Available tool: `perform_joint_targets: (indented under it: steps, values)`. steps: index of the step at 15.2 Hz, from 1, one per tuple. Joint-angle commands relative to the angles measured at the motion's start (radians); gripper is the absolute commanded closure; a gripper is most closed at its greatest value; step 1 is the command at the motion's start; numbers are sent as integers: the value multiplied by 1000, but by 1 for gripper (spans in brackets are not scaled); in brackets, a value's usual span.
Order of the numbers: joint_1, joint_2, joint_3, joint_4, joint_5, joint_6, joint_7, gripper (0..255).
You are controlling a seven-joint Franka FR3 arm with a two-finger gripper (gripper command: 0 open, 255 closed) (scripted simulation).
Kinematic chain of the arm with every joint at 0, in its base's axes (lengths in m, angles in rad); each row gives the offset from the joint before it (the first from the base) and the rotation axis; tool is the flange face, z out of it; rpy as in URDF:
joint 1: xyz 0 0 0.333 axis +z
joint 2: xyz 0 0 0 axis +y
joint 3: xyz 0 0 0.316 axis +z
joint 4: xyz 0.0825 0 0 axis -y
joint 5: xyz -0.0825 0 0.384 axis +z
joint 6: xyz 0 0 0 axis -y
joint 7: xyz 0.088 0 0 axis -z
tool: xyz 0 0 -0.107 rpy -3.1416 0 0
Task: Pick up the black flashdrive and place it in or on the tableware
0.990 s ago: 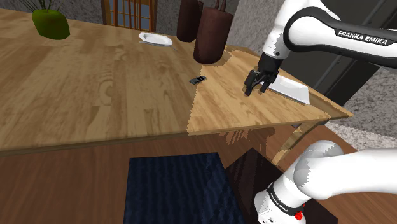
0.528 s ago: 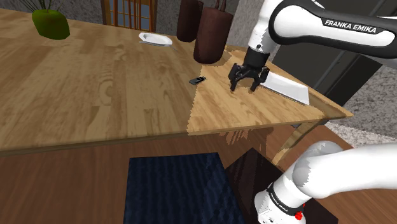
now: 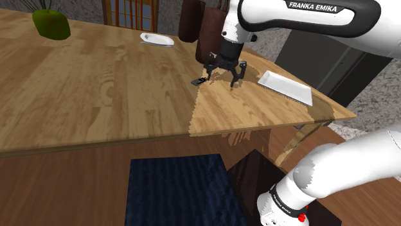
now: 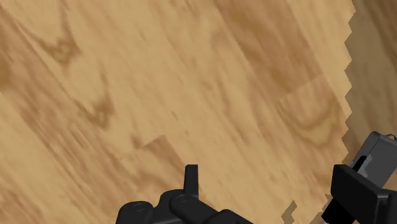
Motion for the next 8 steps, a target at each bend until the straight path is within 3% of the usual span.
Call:
perform_joint_targets:
  steps: [1,5,8]
  values:
    - [-20,70,37,78,-2,-4,151,0]
    - [-49,235,90,256,-38,-18,424,0]
    - [-49,258,93,255,-45,6,465,0]
